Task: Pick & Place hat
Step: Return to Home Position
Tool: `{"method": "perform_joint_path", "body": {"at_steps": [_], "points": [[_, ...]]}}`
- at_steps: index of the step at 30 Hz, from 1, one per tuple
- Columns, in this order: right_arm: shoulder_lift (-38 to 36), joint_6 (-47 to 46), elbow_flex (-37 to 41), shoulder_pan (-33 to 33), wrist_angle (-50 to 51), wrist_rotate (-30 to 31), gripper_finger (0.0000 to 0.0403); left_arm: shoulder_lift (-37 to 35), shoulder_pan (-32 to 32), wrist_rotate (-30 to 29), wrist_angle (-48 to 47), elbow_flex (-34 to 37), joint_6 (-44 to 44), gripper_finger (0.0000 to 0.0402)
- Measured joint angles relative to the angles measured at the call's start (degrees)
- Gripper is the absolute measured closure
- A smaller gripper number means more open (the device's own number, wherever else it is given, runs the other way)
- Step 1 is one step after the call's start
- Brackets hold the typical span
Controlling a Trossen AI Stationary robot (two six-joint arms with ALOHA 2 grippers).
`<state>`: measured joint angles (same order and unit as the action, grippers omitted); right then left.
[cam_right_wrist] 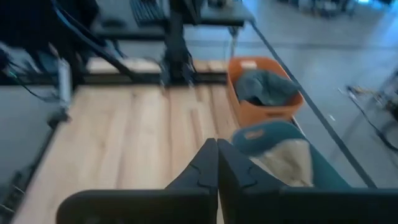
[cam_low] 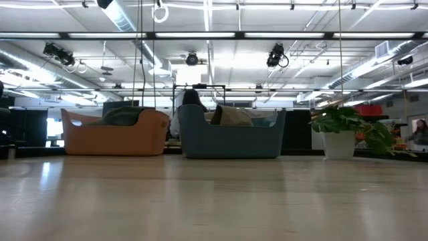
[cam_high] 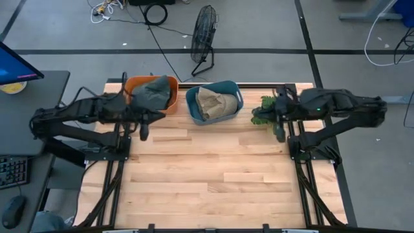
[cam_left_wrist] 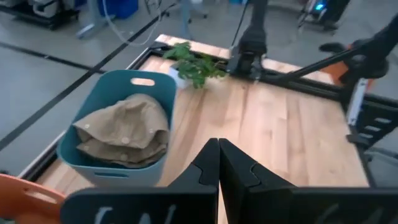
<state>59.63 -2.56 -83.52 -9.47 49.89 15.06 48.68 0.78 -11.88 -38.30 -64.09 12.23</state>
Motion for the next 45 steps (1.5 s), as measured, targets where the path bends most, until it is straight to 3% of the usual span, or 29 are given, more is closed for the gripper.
{"method": "perform_joint_path", "body": {"at_steps": [5, 14, 24, 34, 45], "points": [[-9.1, 0.1, 12.3, 0.0, -13.0, -1.2, 0.0403, -7.5, -1.5, 0.1, 10.8, 11.5, 0.5, 0.0399], [-22.0, -2.8, 27.6, 0.0, -21.2, -3.9, 0.0403, -19.5, -1.7, 0.1, 22.5, 25.2, 0.0, 0.0399], [-32.8, -3.9, 34.1, 0.0, -24.8, -7.1, 0.0403, -26.0, -1.7, 4.6, 24.9, 26.2, -3.3, 0.0399], [-44.2, -3.6, 48.4, 0.0, -38.4, -7.0, 0.0403, -26.3, -1.6, 4.7, 24.7, 26.2, -8.1, 0.0399], [-53.5, -5.9, 57.4, 0.0, -42.2, -7.0, 0.0403, -26.5, -1.6, 5.9, 24.8, 26.4, -8.1, 0.0399]]}}
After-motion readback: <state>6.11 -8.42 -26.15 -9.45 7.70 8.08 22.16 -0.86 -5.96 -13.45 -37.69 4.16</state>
